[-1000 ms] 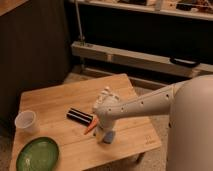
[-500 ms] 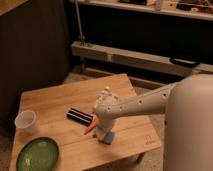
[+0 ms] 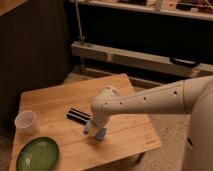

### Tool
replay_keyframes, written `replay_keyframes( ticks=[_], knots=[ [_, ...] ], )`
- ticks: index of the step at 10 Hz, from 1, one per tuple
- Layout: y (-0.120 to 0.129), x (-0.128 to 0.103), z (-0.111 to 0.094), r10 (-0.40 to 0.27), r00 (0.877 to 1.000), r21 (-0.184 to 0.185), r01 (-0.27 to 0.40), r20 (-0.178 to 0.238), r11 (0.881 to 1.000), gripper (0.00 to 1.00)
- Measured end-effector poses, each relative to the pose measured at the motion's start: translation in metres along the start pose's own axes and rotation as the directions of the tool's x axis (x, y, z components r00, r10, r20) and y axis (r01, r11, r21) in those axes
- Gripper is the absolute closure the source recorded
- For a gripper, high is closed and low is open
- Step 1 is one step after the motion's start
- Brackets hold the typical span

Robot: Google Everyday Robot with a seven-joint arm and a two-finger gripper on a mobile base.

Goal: Place the white sponge in the ceramic bowl

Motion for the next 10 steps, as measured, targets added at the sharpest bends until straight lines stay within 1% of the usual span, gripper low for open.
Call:
replay_keyframes(
  ticks=[1, 2, 3, 4, 5, 6, 7, 8, 9, 10],
  knots=[
    [0.020, -0.020, -0.015, -0.041, 0.999, -0.018, 0.041, 0.017, 0.999, 1.00],
    [0.040, -0.041, -0.025, -0.079, 0.996, -0.036, 0.080, 0.030, 0.996, 1.00],
    [0.064, -0.064, -0.030, -0.123, 0.991, -0.058, 0.125, 0.044, 0.990, 1.00],
    [0.096, -0.091, -0.030, -0.177, 0.982, -0.092, 0.182, 0.065, 0.979, 1.00],
    [0.122, -0.111, -0.026, -0.219, 0.972, -0.129, 0.228, 0.080, 0.965, 1.00],
    [0.148, -0.128, -0.021, -0.261, 0.961, -0.171, 0.273, 0.091, 0.947, 1.00],
    [0.180, -0.144, -0.013, -0.311, 0.945, -0.228, 0.326, 0.100, 0.918, 1.00],
    [0.203, -0.152, -0.007, -0.347, 0.932, -0.270, 0.361, 0.103, 0.893, 1.00],
    [0.221, -0.156, -0.003, -0.375, 0.921, -0.302, 0.388, 0.105, 0.871, 1.00],
    [0.243, -0.157, 0.004, -0.409, 0.907, -0.339, 0.417, 0.098, 0.843, 0.98]
  ],
)
